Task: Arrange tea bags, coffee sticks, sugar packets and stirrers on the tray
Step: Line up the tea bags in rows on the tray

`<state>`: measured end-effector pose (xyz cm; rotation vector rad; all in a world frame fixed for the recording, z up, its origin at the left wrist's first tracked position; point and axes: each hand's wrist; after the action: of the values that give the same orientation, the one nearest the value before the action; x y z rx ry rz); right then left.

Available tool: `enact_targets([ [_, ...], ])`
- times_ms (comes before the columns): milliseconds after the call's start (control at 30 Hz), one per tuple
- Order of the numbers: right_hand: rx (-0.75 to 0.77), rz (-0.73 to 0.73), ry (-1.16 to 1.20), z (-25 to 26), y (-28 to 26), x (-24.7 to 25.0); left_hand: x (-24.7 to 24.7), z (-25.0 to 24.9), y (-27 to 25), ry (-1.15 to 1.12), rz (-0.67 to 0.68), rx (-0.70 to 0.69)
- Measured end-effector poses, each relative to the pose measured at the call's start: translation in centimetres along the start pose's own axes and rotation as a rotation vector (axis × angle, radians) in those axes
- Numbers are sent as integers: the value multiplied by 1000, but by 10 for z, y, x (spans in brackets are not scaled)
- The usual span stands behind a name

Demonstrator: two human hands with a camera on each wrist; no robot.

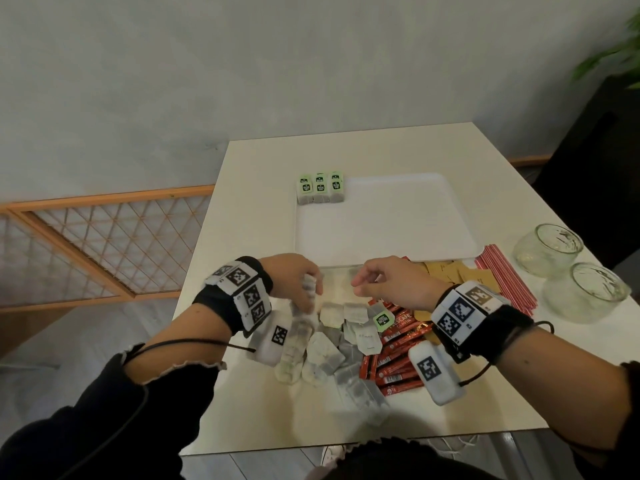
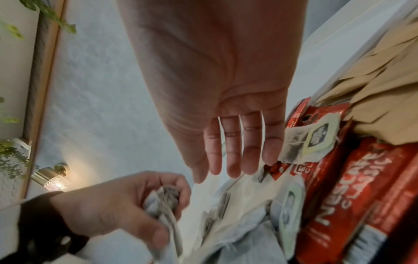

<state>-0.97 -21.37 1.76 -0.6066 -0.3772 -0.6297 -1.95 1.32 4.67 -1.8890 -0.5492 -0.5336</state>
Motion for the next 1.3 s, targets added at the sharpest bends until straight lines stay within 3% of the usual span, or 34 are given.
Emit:
enact_targets([
  [200, 55, 89, 54, 10, 7, 5, 13, -10, 9, -320, -293, -218],
  [300, 98, 51, 152, 11, 13, 7, 9, -23, 21, -553, -382, -311],
  [400, 93, -102, 239, 6, 14, 14, 2, -34, 35, -820, -401, -398],
  [533, 108, -121, 348, -1, 9, 26, -2, -49, 49, -1099, -349, -485],
  [667, 71, -80, 385, -7, 3, 40, 1, -52, 56, -899, -309, -400],
  [833, 28, 60, 159, -8, -3, 58, 10, -42, 54, -631, -154, -350],
  [1033, 52, -3, 63, -3, 0, 69, 8, -48, 56, -583, -108, -295],
  [1133, 27, -96, 109, -5, 5, 75, 7, -46, 59, -671, -191, -270],
  [1300, -98, -284, 31, -6, 13, 82, 10, -41, 62, -885, -627, -204],
])
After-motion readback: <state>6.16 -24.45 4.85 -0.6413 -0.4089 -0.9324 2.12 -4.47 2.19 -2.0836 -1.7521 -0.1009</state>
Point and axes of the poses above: each hand's wrist, its own y-axis towards the middle knuckle, its own x-axis out of the back of the hand, z = x × y, and after that the axes turned 15 degrees about z, right-handed
